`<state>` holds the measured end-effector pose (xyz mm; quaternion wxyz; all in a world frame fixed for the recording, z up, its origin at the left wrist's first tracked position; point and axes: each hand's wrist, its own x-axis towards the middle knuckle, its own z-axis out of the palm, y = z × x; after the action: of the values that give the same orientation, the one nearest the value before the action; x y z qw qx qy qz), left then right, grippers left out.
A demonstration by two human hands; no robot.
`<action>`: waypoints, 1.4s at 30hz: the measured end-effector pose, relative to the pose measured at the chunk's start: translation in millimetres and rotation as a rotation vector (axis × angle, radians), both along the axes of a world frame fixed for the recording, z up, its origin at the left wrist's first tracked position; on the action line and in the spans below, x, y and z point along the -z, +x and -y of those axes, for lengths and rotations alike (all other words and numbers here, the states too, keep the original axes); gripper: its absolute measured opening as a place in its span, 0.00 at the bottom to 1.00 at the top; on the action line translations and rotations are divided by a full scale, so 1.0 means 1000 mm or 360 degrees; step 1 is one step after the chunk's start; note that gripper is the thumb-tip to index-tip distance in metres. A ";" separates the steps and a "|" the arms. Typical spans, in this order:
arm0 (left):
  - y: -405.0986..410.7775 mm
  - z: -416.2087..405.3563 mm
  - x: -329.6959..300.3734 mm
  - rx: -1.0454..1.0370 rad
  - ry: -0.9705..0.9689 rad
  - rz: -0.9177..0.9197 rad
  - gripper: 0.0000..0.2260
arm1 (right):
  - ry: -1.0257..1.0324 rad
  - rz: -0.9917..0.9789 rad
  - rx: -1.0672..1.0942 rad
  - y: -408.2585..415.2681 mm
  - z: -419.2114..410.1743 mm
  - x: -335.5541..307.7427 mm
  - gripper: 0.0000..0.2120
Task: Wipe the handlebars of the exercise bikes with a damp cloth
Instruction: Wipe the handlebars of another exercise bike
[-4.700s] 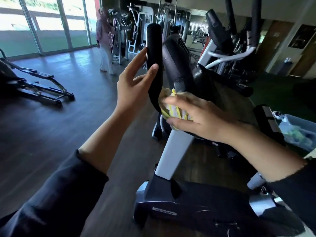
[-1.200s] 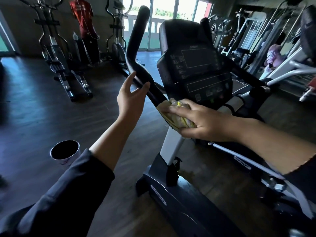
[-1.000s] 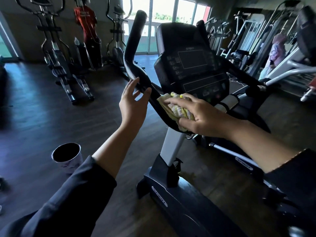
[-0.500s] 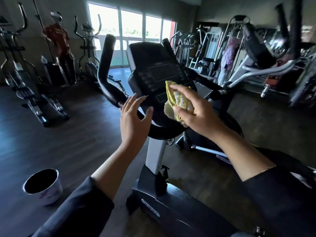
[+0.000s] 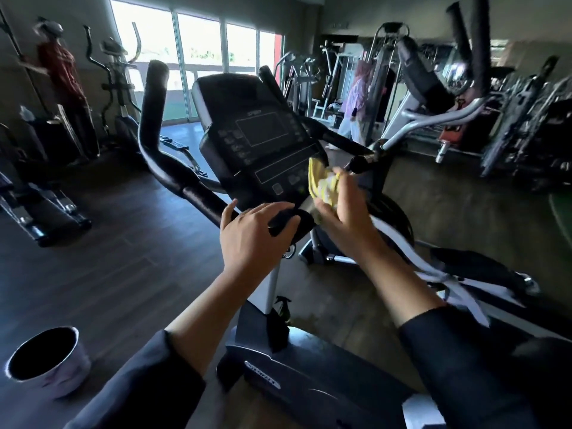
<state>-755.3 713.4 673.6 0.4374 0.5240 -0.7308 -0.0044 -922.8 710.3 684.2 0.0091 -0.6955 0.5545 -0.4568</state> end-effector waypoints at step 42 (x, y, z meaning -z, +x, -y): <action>0.018 0.006 0.013 0.0349 -0.0211 -0.0012 0.11 | -0.0371 -0.0219 -0.0083 0.005 0.050 0.012 0.08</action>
<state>-737.7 706.9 660.1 0.4707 0.4110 -0.7807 -0.0057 -918.1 660.1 672.0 -0.0980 -0.7358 0.4785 -0.4691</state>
